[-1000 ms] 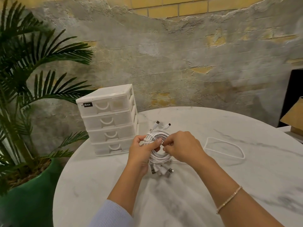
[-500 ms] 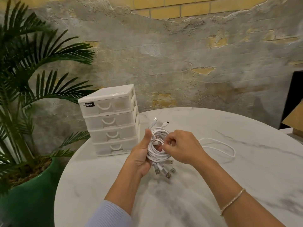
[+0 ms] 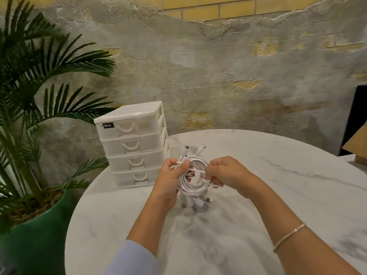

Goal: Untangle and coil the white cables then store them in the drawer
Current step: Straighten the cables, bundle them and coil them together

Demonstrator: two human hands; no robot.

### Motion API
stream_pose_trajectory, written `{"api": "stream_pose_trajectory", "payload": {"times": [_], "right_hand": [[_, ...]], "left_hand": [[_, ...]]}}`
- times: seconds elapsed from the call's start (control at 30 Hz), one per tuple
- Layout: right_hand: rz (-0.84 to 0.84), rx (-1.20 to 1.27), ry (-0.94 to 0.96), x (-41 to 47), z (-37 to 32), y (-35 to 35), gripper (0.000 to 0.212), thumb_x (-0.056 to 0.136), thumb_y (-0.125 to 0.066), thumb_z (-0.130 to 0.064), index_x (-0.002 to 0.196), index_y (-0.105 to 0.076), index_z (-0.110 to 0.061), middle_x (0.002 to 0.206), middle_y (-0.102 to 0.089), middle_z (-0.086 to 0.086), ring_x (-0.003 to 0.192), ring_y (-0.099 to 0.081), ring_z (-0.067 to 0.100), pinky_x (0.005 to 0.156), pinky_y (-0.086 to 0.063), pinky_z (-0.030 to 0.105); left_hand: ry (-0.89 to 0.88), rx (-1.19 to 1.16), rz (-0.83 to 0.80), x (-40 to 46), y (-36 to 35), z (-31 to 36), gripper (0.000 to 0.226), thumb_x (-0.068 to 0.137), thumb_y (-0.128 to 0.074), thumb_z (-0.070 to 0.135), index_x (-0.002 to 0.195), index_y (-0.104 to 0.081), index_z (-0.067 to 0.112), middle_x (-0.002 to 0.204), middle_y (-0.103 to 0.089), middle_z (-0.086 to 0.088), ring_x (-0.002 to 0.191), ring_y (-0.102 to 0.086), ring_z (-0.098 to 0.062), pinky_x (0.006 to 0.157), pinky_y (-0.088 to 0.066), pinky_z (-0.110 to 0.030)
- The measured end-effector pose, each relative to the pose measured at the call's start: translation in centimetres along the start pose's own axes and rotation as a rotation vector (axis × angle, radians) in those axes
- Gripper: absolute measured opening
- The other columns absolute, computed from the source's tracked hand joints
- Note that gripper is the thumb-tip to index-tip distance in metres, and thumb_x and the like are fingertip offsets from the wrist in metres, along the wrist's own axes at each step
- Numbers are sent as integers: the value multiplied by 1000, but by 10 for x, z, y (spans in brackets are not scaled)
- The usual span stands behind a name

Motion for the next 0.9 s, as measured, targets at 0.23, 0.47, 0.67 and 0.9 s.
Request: {"api": "stream_pose_trajectory", "payload": {"times": [0.23,0.47,0.67,0.9], "right_hand": [[-178,-96,-42,-9,-1,15,23,75,-72,-18,54,-64,-12,39,-50,-2,46,-38,13,53,-32,23],[-212,157,50,-17,4,37,21,70,-73,-8,58,-58,-11,45,-59,7,48,-58,19,74,-48,33],[-112,-449,-249,-12,23,62,18,82,-69,-21,67,-60,-15,60,-61,-1,52,-44,13,47,-35,20],[66,-865,-384,8,59,73,16,81,-65,-31,80,-60,-16,104,-64,2,91,-58,22,79,-46,27]], "left_hand": [[-203,255,78,2,4,-3,21,86,-64,9,85,-46,19,72,-60,-3,64,-57,-17,65,-45,-30],[-230,286,145,4,8,-2,21,87,-65,11,86,-47,22,73,-60,1,65,-59,-16,64,-45,-27],[-215,265,172,5,10,-1,20,88,-64,11,86,-46,19,75,-59,-1,62,-58,-14,59,-47,-26],[-158,244,156,2,1,-7,19,89,-62,13,85,-45,18,74,-61,-3,63,-59,-15,62,-48,-31]]}}
Point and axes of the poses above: each hand's wrist, its own x-axis towards the middle knuckle, its own y-axis out of the back of the hand, z = x × y, the point moved 2 cm from there along x, towards the middle knuckle
